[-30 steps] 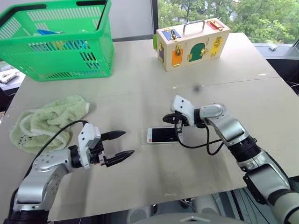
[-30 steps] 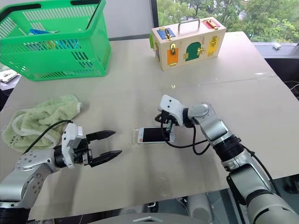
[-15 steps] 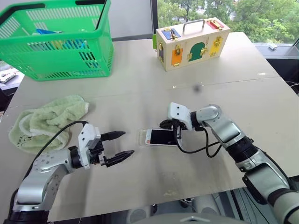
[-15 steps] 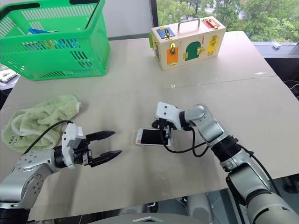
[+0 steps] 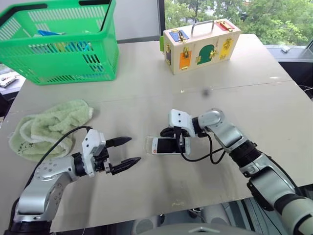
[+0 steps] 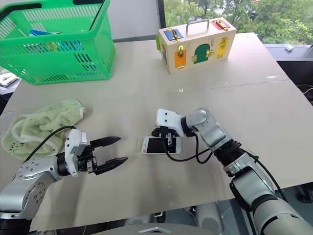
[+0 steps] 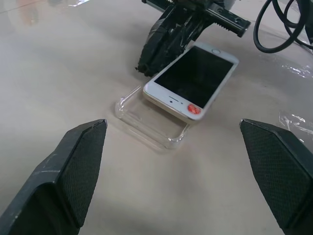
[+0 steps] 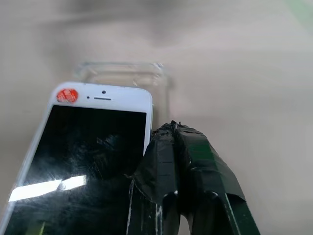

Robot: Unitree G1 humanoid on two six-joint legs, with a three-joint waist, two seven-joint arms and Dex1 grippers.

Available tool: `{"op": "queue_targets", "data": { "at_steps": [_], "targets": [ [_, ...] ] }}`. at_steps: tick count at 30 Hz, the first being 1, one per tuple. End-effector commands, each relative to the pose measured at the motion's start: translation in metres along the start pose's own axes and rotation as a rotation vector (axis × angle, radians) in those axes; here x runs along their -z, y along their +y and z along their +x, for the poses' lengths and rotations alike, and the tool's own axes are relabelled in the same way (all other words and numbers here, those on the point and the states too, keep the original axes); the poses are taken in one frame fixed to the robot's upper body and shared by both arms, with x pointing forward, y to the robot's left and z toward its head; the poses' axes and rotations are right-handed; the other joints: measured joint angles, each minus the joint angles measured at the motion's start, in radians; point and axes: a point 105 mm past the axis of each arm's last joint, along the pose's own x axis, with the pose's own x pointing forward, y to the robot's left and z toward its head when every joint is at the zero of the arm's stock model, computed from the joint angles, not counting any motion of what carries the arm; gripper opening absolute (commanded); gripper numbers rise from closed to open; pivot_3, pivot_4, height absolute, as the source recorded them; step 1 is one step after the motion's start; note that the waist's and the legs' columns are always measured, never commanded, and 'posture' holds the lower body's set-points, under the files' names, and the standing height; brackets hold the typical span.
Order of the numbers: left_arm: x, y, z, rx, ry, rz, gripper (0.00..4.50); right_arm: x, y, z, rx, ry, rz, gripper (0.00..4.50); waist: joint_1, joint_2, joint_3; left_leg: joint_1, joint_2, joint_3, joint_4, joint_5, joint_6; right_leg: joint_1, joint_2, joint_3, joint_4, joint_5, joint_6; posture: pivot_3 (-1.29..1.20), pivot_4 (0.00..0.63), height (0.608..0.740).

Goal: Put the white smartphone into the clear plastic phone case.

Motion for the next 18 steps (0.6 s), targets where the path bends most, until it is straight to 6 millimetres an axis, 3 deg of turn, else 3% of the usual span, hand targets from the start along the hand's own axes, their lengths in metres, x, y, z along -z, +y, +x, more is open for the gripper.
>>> {"op": "queue_targets", "data": {
  "at_steps": [1, 4, 7, 9, 11, 14, 18],
  "targets": [
    [-0.007, -0.003, -0.001, -0.001, -0.023, 0.025, 4.5, -0.013, 0.005, 0.003, -0.035, -0.028, -0.056, 0.05, 0.0, 0.0, 0.0, 0.0, 0.0, 0.0, 0.0, 0.0, 0.0, 0.0, 0.0, 0.0, 0.0, 0.0, 0.0, 0.0, 0.15, 0.74],
    [-0.007, -0.003, -0.002, -0.004, -0.023, 0.024, 4.5, -0.013, -0.004, 0.0, 0.019, -0.026, -0.068, 0.05, 0.0, 0.0, 0.0, 0.0, 0.0, 0.0, 0.0, 0.0, 0.0, 0.0, 0.0, 0.0, 0.001, 0.0, 0.0, 0.0, 0.15, 0.74],
    [-0.007, -0.004, -0.002, -0.007, -0.022, 0.024, 4.5, -0.026, -0.026, -0.017, 0.138, -0.073, -0.045, 0.05, 0.0, 0.0, 0.0, 0.0, 0.0, 0.0, 0.001, 0.0, 0.0, 0.0, 0.0, 0.0, 0.001, 0.0, 0.0, 0.0, 0.15, 0.74],
    [-0.006, -0.004, -0.003, -0.008, -0.021, 0.023, 4.5, -0.038, -0.028, -0.03, 0.149, -0.135, -0.006, 0.05, 0.001, 0.0, 0.0, 0.0, 0.0, 0.0, 0.001, 0.0, 0.0, 0.0, 0.0, 0.0, 0.001, 0.0, 0.0, 0.0, 0.15, 0.74],
    [-0.006, -0.005, -0.003, -0.007, -0.019, 0.021, 4.5, -0.047, -0.019, -0.04, 0.102, -0.176, 0.025, 0.05, 0.004, 0.0, 0.0, 0.0, 0.001, 0.0, 0.001, 0.0, 0.0, 0.0, 0.0, 0.0, 0.001, 0.0, 0.0, 0.0, 0.15, 0.74],
    [-0.003, -0.006, -0.005, 0.0, -0.014, 0.017, 4.5, -0.054, 0.021, -0.053, -0.105, -0.196, 0.093, 0.05, 0.004, 0.0, 0.0, 0.0, 0.001, -0.001, 0.001, 0.0, 0.0, 0.001, 0.0, 0.0, 0.0, 0.0, 0.0, 0.0, 0.15, 0.74],
    [-0.001, -0.005, -0.005, 0.006, -0.012, 0.016, 4.5, -0.046, 0.056, -0.057, -0.242, -0.134, 0.144, 0.05, 0.004, 0.0, 0.0, 0.001, 0.001, -0.001, 0.001, 0.0, 0.0, 0.001, 0.0, 0.0, 0.0, 0.0, 0.0, 0.0, 0.15, 0.74]
  ]
}}
